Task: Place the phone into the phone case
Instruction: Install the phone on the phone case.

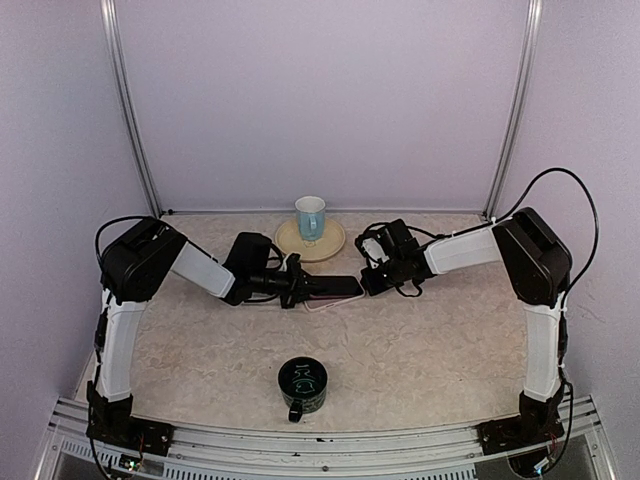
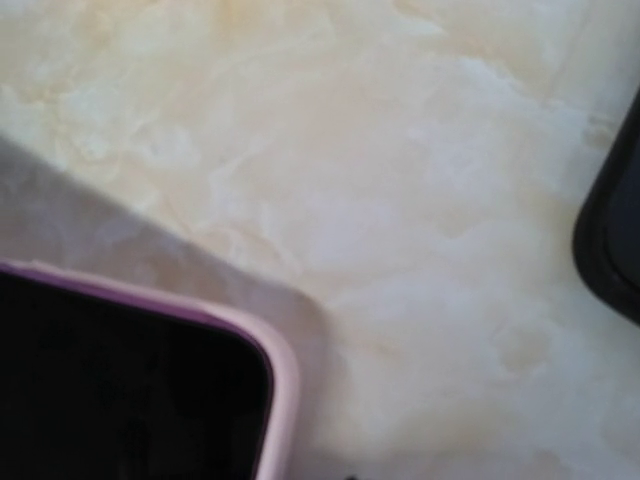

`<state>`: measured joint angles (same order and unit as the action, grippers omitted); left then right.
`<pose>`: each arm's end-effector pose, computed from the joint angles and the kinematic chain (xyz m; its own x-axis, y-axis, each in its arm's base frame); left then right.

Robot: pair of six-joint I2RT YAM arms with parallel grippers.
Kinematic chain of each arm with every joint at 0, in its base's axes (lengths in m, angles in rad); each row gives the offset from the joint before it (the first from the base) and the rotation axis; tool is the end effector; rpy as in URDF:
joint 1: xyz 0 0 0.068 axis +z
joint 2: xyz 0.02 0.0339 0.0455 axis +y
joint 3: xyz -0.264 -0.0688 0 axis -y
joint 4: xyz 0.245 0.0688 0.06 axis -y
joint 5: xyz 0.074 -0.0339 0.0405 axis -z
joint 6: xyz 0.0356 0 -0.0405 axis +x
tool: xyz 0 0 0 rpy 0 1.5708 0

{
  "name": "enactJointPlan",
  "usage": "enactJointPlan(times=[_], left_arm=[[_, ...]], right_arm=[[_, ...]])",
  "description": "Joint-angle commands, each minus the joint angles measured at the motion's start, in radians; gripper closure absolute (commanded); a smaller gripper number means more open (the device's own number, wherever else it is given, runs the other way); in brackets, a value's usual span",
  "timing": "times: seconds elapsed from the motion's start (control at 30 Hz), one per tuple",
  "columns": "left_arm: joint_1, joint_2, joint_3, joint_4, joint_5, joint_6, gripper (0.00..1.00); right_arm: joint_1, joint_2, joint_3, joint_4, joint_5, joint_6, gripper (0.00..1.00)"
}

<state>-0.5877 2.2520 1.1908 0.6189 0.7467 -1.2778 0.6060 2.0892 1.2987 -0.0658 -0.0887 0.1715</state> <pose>0.3600 -0.2689 0.0911 -0.9816 -0.1904 0.0173 -0.0759 0.3053 -0.9492 0.3578 0.2518 0.1282 -0.7168 -0.2899 -0.6342 -0.5001 0.8475 0.1778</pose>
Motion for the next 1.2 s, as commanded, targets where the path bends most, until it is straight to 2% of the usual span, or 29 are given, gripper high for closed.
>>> enactJointPlan(times=[0.0,0.17,0.53,1.17], left_arm=[[-0.008,0.05,0.039,-0.097,-0.001,0.064,1.0],[-0.011,0.063,0.036,-0.094,-0.004,0.052,1.0],[-0.009,0.077,-0.034,0.079,-0.016,-0.127,1.0],[-0.021,0.139,-0.016,0.189,0.043,-0.179,1.0]], right_arm=[[0.081,0.003,-0.002,-0.069,-0.186,-0.019,0.89],[0.088,0.007,0.012,-0.08,-0.196,-0.029,0.89],[0.102,0.006,0.01,-0.085,-0.215,-0.023,0.89],[0.126,-0.007,-0.011,-0.033,-0.299,-0.032,0.89]])
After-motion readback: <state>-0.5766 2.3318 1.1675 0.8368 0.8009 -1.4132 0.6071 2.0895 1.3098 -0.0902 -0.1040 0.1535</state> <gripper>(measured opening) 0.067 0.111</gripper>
